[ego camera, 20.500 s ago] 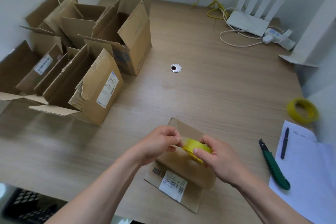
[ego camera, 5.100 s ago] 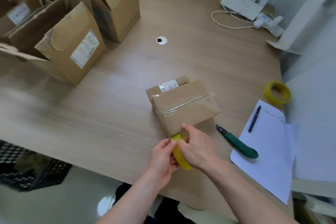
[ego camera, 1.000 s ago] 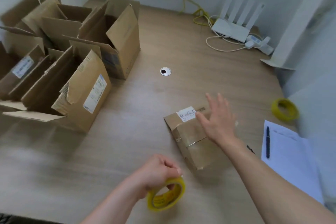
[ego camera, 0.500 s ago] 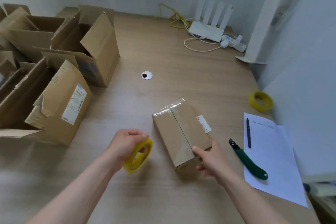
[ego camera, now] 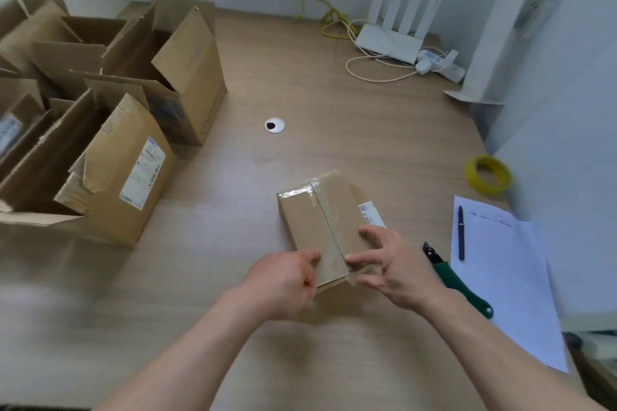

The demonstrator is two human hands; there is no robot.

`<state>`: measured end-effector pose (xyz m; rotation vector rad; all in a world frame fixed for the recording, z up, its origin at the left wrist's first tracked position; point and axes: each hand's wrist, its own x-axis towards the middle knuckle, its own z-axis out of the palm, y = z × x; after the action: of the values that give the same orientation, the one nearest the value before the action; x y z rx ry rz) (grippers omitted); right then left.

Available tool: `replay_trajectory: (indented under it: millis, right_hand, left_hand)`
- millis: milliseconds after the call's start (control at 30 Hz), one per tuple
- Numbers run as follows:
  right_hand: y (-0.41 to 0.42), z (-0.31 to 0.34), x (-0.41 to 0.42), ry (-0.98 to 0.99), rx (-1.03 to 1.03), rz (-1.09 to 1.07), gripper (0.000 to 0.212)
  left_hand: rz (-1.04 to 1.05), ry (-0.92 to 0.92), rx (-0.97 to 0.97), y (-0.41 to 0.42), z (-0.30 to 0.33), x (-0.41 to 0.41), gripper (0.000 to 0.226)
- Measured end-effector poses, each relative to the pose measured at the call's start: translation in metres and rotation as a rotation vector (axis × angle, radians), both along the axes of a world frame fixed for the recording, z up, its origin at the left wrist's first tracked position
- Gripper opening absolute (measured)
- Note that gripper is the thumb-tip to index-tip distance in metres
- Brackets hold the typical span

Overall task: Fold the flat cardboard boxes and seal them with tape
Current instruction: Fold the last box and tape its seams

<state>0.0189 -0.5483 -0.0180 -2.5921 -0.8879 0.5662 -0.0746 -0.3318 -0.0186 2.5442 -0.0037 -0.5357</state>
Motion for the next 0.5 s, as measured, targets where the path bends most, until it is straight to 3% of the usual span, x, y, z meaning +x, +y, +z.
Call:
replay_trajectory:
  millis: [100,233,500]
  right_hand:
    - [0.000,-0.002,-0.005,-0.093,-0.027,0.005,0.026]
    - [0.001,-0.009,-0.013,-0.209,-0.087,0.042,0.030]
    - [0.015,-0.024,-0.011,-0.224,-0.116,-0.006,0.036]
  left_hand:
    - [0.055,0.013,-0.043,0.003,-0.009,-0.003,0.008]
    - [0.077,0.038,-0.048,0.006,-0.009,-0.004,0.008]
    - [0.113,0.095,-0.048,0.003,-0.005,0.000,0.008]
